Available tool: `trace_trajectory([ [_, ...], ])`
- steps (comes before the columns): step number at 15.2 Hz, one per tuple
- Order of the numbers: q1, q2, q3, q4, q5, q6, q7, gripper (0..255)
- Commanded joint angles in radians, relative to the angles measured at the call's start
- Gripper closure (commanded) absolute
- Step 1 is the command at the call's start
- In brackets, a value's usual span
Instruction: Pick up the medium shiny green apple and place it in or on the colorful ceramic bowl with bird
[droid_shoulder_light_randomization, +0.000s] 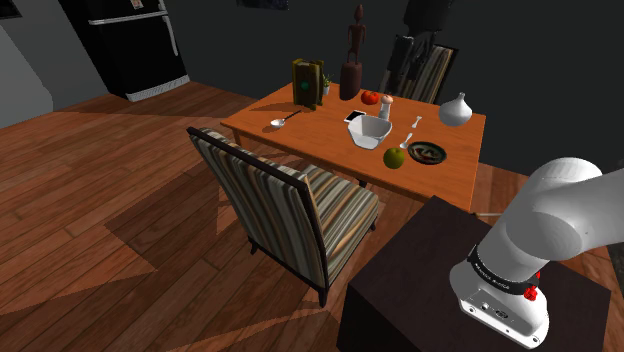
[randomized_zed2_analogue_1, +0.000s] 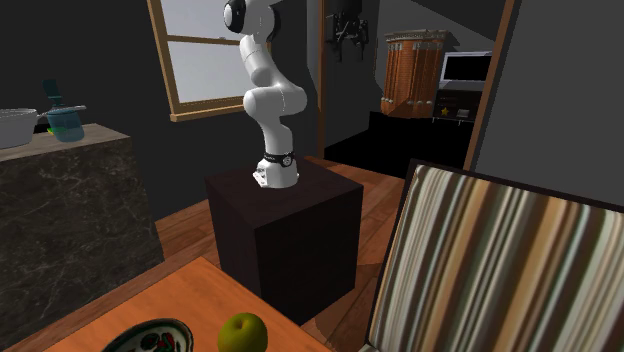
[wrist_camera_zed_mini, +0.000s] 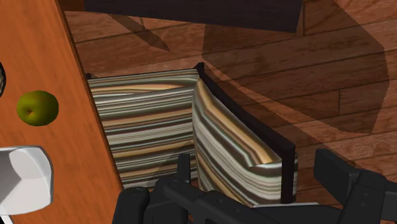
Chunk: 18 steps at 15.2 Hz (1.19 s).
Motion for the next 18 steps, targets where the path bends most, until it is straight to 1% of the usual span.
trace_trajectory([
  [1, 0.0, 0.0, 0.0, 0.0, 0.0, 0.0, 0.0, 0],
  [6, -0.03, 0.021, -0.068, -0.107, -0.04, 0.134, -0.075, 0],
  [10, -0.056, 0.063, -0.124, -0.173, -0.07, 0.246, -0.135, 0],
  [18, -0.103, 0.216, -0.243, -0.241, -0.112, 0.481, -0.257, 0],
])
